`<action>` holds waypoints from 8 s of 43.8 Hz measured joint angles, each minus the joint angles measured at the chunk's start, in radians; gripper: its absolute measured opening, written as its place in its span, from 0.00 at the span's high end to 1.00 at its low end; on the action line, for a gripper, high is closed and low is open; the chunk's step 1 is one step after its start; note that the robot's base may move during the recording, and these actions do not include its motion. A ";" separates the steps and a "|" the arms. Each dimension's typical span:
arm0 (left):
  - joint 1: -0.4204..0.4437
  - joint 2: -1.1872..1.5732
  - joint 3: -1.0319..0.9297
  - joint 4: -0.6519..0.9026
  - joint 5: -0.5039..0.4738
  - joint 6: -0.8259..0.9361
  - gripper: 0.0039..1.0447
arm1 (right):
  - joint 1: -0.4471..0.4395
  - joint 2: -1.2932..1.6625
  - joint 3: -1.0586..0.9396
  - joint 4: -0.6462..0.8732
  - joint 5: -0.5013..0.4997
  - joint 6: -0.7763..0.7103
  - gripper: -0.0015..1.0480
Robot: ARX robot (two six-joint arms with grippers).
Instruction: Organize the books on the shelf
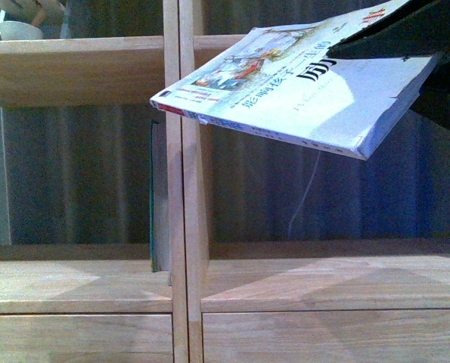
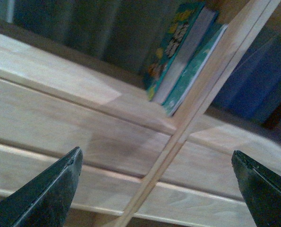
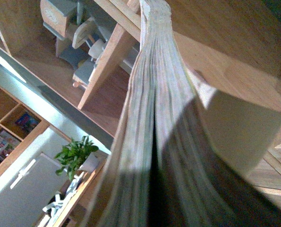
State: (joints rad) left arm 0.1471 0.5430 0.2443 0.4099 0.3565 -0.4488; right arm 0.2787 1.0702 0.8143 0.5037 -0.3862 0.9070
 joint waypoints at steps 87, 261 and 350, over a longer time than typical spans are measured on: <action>-0.499 0.520 0.378 0.576 -0.038 -0.680 0.94 | 0.343 -0.134 -0.024 -0.152 0.141 -0.066 0.77; -0.267 1.316 1.035 0.192 -0.400 0.436 0.07 | -0.277 -1.064 -0.800 -0.502 0.386 -0.901 0.97; -0.152 -0.533 -0.233 -0.416 -0.358 0.451 0.98 | -0.277 -1.065 -0.800 -0.502 0.386 -0.901 0.97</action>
State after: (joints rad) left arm -0.0051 0.0101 0.0113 -0.0059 -0.0013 0.0021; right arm 0.0013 0.0055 0.0139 0.0013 0.0002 0.0059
